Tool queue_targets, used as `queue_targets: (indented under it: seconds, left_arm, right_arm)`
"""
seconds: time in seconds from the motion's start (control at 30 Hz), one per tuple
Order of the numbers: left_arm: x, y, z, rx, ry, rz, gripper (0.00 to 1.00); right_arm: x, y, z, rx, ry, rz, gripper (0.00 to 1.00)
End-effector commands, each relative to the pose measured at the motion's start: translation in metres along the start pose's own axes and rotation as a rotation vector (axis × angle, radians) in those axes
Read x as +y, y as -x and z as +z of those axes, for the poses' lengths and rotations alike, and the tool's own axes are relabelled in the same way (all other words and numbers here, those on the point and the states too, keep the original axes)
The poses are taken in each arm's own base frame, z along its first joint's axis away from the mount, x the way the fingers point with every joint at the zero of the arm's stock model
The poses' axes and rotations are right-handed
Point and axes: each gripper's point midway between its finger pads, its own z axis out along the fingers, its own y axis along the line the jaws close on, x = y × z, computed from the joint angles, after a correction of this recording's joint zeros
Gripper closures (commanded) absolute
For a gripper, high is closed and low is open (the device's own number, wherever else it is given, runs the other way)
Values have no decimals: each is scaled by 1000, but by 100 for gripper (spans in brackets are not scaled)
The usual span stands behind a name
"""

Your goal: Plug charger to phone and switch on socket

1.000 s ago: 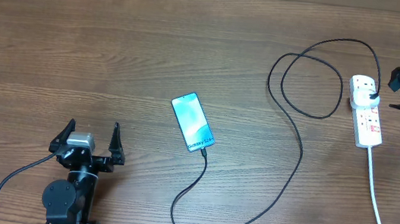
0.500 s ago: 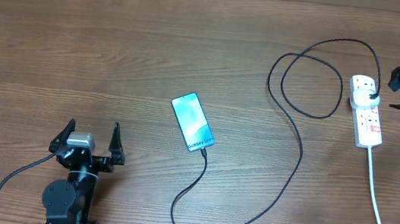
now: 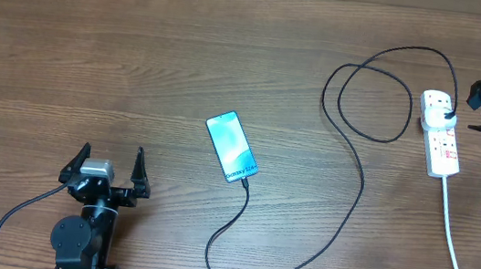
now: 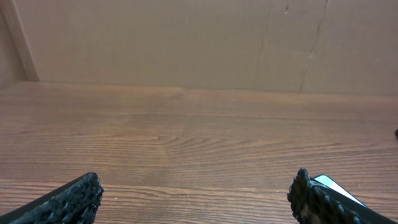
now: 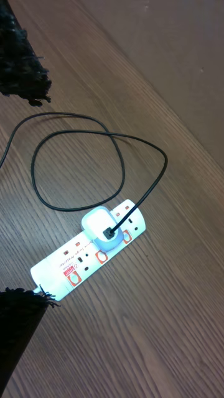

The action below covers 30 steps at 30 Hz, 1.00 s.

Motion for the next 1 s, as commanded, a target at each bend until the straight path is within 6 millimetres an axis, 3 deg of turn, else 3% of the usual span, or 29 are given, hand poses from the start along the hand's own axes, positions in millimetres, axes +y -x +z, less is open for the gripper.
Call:
queue_targets:
  seconds: [0.0,0.23,0.4,0.6,0.73,0.83,0.97]
  left_arm:
    - [3,0,0,-5,12,26,0]
    - [3,0,0,-5,12,26,0]
    - [3,0,0,-5,12,26,0]
    - [3,0,0,-5,12,26,0]
    - [3,0,0,-5,12,26,0]
    - [3,0,0,-5,12,26,0]
    - [3,0,0,-5,12,26,0]
  right_arm:
    - [1,1,0,-5,-2,-2,0]
    - [6,7,-17,-61,12,-12,0]
    - [21,9,-36,-115,54,-41,0]
    - [73,6,-57,-235,217,-148,0]
    - [114,-7,-74,-331,348,-239,0]
    - [133,-19,-82,-395,430,-284,0]
    - [142,-43,-83,-464,511,-320,0]
